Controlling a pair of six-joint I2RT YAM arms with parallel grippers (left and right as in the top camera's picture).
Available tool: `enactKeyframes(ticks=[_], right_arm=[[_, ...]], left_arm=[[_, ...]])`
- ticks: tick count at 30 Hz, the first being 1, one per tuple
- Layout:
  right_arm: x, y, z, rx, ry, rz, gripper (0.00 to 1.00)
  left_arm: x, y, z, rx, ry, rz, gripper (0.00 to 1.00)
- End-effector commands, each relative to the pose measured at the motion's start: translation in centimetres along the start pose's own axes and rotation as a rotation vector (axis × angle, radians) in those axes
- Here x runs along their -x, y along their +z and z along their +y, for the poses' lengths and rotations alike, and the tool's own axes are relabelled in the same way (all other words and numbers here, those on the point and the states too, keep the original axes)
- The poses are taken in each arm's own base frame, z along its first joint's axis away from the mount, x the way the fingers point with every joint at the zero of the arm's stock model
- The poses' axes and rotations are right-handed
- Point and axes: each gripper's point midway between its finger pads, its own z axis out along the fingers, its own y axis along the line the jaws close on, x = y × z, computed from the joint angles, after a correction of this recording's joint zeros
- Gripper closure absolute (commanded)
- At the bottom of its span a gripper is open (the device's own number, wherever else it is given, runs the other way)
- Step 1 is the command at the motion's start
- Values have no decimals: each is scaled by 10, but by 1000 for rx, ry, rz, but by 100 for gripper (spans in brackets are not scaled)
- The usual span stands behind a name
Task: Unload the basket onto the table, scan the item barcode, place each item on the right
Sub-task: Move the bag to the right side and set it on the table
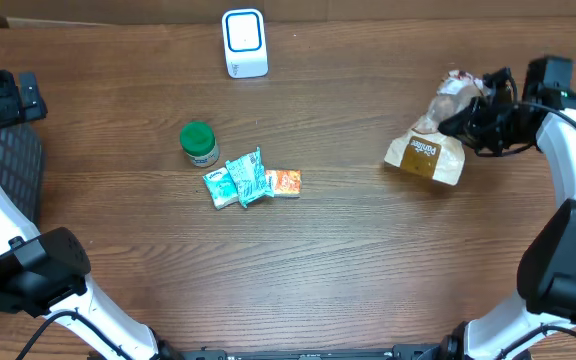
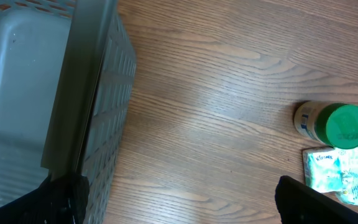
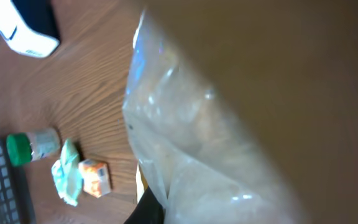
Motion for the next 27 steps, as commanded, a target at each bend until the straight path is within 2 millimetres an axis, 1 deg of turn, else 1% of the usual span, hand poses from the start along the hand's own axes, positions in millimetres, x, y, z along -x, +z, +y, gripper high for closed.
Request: enactKeyframes(ticks=[1, 2, 6, 8, 14, 17, 20, 22, 24, 25, 27], right_arm=[[-3, 6, -10, 21, 27, 1, 94], [-2, 6, -17, 12, 33, -11, 93], [1, 1, -30, -13, 57, -31, 88], [2, -1, -34, -21, 64, -34, 86], [-3, 1, -36, -24, 73, -23, 86], [-4, 2, -44, -64, 76, -24, 86], [-1, 0, -52, -110, 74, -36, 80], [1, -5, -51, -111, 79, -37, 79], [6, -16, -48, -114, 92, -40, 77], [9, -22, -48, -119, 97, -42, 76], [16, -40, -48, -160, 110, -51, 75]], left_arm=[[2, -16, 1, 12, 21, -47, 1], [2, -16, 1, 12, 21, -47, 1], [2, -16, 1, 12, 21, -47, 0], [2, -16, 1, 12, 21, -46, 0], [2, -16, 1, 12, 21, -46, 0], [2, -16, 1, 12, 21, -46, 0], [2, -16, 1, 12, 21, -46, 0], [2, -16, 1, 12, 21, -46, 1], [2, -16, 1, 12, 21, -46, 0], [2, -16, 1, 12, 21, -46, 1], [2, -16, 1, 12, 21, -46, 0]])
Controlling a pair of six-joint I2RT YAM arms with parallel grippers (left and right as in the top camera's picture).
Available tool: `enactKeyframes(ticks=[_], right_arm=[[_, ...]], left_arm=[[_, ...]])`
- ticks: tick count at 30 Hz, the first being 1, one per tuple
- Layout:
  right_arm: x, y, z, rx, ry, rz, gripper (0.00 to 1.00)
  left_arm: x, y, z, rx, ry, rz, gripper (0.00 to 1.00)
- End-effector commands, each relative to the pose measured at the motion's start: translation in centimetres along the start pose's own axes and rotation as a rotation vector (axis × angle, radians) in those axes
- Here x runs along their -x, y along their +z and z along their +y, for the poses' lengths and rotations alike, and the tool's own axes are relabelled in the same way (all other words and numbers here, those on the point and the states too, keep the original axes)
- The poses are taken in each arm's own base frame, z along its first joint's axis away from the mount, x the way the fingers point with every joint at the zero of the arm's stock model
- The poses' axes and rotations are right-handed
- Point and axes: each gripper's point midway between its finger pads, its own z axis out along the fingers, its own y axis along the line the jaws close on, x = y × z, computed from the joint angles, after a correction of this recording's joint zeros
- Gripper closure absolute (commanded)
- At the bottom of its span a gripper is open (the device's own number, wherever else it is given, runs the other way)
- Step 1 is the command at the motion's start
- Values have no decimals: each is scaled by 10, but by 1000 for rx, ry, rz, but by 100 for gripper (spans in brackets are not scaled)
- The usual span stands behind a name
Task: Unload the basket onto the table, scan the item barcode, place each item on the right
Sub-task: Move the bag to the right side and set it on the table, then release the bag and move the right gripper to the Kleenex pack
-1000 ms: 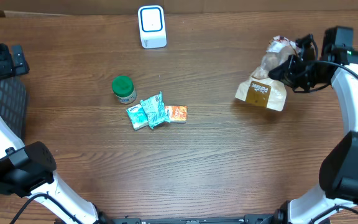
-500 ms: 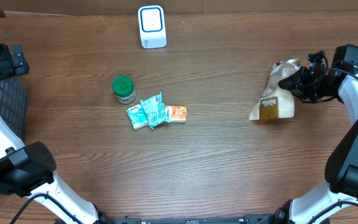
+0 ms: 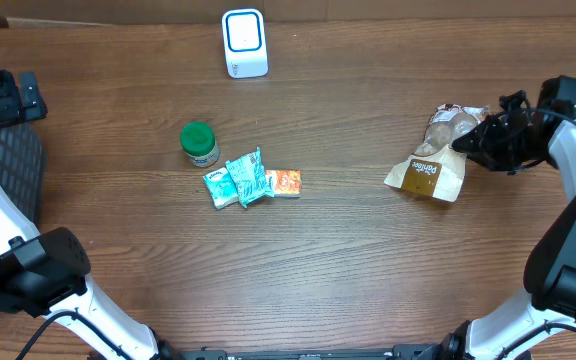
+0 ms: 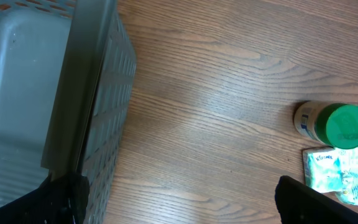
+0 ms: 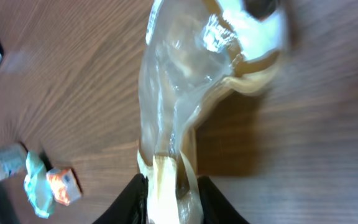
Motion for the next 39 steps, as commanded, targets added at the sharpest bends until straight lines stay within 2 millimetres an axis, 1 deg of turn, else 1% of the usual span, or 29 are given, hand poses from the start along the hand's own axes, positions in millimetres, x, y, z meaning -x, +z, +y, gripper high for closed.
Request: enactKeyframes(ticks=[1, 3, 6, 8, 9, 12, 15, 18, 19, 20, 21, 25, 28, 30, 33, 36, 39], right_arm=[[30, -37, 3, -57, -16, -90, 74], [33, -53, 3, -110, -11, -93, 73], [31, -75, 9, -188, -17, -84, 69], [29, -81, 20, -184, -29, -75, 69], [26, -81, 31, -162, -43, -64, 69], [15, -70, 60, -78, -84, -17, 68], [5, -51, 86, -56, -158, 11, 67], [-5, -22, 114, -34, -256, 23, 67], [-7, -15, 117, -43, -256, 21, 67], [-9, 0, 118, -82, -226, 11, 67], [-11, 18, 115, -139, -182, -11, 67], [-21, 60, 106, -205, -135, -44, 68], [-32, 83, 95, -216, -135, -29, 68], [-40, 94, 84, -228, -111, -9, 68], [-47, 101, 68, -261, -89, 19, 68], [-47, 94, 51, -317, -61, 24, 72], [-47, 86, 35, -355, -26, 35, 72]], left_arm=[[2, -16, 1, 12, 21, -46, 0], [2, -16, 1, 12, 21, -46, 0], [2, -16, 1, 12, 21, -46, 0], [2, -16, 1, 12, 21, -46, 0], [2, -16, 1, 12, 21, -46, 1], [2, -16, 1, 12, 21, -46, 1], [2, -16, 1, 12, 21, -46, 0], [2, -16, 1, 12, 21, -46, 0], [2, -16, 1, 12, 21, -46, 0], [2, -16, 1, 12, 21, -46, 0], [2, -16, 1, 12, 21, -46, 0], [2, -16, 1, 12, 21, -46, 0], [2, -16, 1, 12, 21, -46, 0], [2, -16, 1, 12, 21, -46, 1], [2, -16, 1, 12, 21, -46, 0], [2, -16, 1, 12, 21, -46, 0], [2, -16, 1, 12, 21, -46, 1]])
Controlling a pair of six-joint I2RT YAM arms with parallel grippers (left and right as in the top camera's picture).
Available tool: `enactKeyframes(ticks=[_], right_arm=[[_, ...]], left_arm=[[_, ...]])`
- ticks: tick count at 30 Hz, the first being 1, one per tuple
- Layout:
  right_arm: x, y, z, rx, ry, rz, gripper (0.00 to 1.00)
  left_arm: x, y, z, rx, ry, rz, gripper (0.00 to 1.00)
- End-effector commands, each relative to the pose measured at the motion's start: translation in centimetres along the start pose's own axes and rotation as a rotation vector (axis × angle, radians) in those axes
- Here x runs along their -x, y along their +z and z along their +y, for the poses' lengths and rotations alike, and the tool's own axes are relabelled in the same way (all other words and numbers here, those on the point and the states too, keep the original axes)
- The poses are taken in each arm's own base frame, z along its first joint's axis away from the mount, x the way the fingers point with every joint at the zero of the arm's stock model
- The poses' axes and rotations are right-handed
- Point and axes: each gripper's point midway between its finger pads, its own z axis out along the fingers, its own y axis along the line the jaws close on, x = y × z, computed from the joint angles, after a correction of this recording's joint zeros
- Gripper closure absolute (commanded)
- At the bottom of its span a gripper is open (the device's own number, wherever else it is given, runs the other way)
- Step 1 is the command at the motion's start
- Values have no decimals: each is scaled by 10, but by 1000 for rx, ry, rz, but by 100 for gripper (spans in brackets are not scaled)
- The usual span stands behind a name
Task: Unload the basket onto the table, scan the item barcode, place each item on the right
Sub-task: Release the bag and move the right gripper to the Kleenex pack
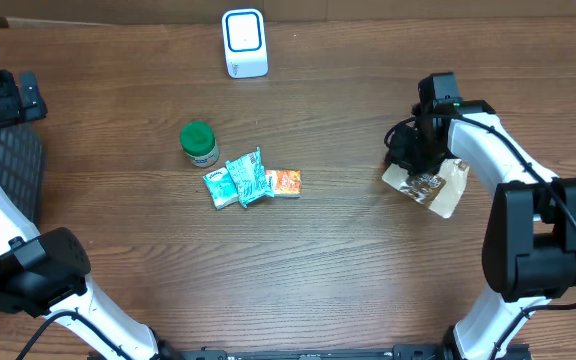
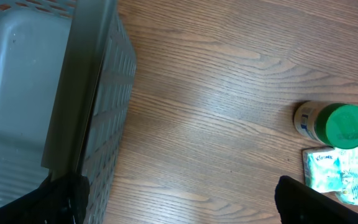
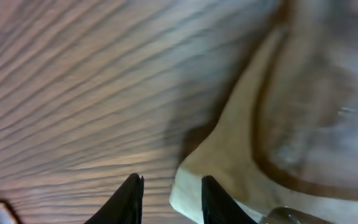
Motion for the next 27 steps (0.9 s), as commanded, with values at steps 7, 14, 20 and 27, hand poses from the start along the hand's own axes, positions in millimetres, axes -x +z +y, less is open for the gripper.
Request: enactKeyframes(ticks=[7, 14, 20, 27], right_arm=[[7, -18, -36, -41, 89, 18, 72], [11, -58, 34, 207, -149, 11, 71], [-8, -55, 98, 300, -323, 1, 71], [-34, -24, 168, 343, -523, -40, 63]], left_arm=[[2, -16, 1, 12, 21, -46, 1], [2, -16, 1, 12, 21, -46, 0], [2, -16, 1, 12, 21, -46, 1], [2, -16, 1, 12, 21, -46, 0]])
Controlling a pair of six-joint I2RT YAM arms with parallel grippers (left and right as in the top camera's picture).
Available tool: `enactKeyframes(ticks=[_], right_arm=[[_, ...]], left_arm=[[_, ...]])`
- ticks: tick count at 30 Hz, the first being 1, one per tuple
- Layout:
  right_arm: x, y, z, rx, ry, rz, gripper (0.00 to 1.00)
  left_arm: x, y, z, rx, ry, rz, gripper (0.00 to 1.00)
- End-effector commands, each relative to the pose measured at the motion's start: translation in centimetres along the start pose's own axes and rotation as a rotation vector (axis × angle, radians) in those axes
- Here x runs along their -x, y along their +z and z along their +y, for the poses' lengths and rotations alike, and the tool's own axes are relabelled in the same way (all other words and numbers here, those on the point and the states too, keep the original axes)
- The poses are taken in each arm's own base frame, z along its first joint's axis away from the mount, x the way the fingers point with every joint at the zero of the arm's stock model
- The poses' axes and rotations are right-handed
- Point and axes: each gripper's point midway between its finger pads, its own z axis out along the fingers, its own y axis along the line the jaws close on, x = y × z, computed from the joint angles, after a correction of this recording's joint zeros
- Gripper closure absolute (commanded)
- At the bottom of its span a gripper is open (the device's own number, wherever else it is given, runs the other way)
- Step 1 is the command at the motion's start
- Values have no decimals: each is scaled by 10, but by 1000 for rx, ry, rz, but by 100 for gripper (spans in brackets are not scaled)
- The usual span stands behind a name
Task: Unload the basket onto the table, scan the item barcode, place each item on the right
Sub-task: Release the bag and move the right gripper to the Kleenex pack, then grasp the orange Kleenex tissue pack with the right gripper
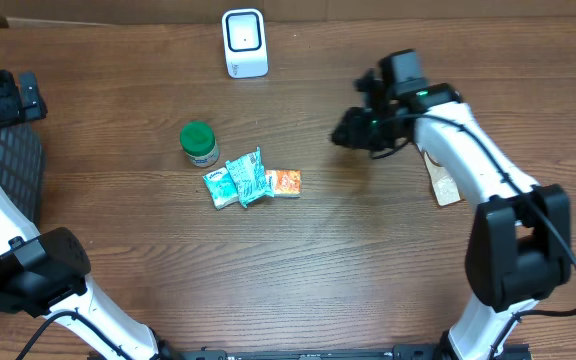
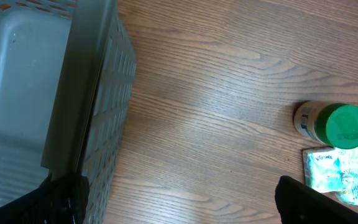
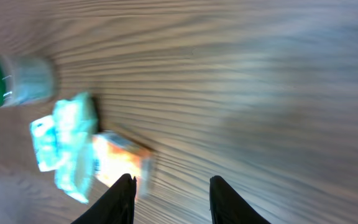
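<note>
The white barcode scanner (image 1: 245, 42) stands at the far edge of the table. Mid-table lie a green-capped bottle (image 1: 199, 143), teal packets (image 1: 238, 180) and an orange packet (image 1: 284, 182). A brown bread bag (image 1: 444, 180) lies at the right. My right gripper (image 1: 353, 135) hangs open and empty between the bag and the packets. Its wrist view is blurred, with the orange packet (image 3: 120, 163) and teal packets (image 3: 67, 146) ahead of the open right gripper (image 3: 173, 199). My left gripper (image 2: 179, 205) is open at the far left, beside the basket.
A grey mesh basket (image 2: 42, 93) sits at the table's left edge under my left arm. The green-capped bottle (image 2: 337, 124) and a teal packet (image 2: 340, 168) show at the right of the left wrist view. Bare wood lies between them and the basket.
My right gripper was at the brown bag's left corner; now it is well to the left of it, open and empty. The bag lies narrower at the right. The left arm is unchanged.
My right gripper first held the brown bag by its clear top at the table's right side. Then the bag lay on the table with the gripper still on its top. Later the gripper stood at the bag's near-left corner. Now it is away from the bag, nearer the packets.
</note>
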Motion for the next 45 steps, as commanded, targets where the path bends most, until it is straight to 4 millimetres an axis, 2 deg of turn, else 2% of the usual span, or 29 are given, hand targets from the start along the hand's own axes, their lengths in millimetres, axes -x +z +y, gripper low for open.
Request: enactKeyframes(ticks=[1, 3, 8, 13, 19, 24, 29, 35, 41, 42, 45], right_arm=[[-2, 23, 25, 22, -81, 12, 63], [-7, 38, 33, 25, -88, 25, 63], [-20, 67, 30, -21, -4, 67, 64], [-29, 82, 29, -26, -9, 102, 64], [-41, 84, 41, -4, -49, 140, 71], [-61, 82, 62, 92, -55, 222, 74], [-71, 80, 58, 72, -34, 265, 72], [-70, 78, 48, 39, -20, 265, 68], [-74, 88, 43, -12, -45, 255, 68], [-75, 91, 41, -24, -50, 253, 68], [-76, 99, 34, -51, -54, 252, 77]], left_arm=[[2, -16, 1, 12, 21, -46, 1], [2, -16, 1, 12, 21, -46, 0], [2, -16, 1, 12, 21, -46, 0], [2, -16, 1, 12, 21, -46, 0], [2, -16, 1, 12, 21, -46, 1], [2, -16, 1, 12, 21, -46, 0], [2, -16, 1, 12, 21, -46, 0], [2, -16, 1, 12, 21, -46, 0], [2, -16, 1, 12, 21, -46, 0], [2, -16, 1, 12, 21, -46, 0], [2, -16, 1, 12, 21, -46, 0]])
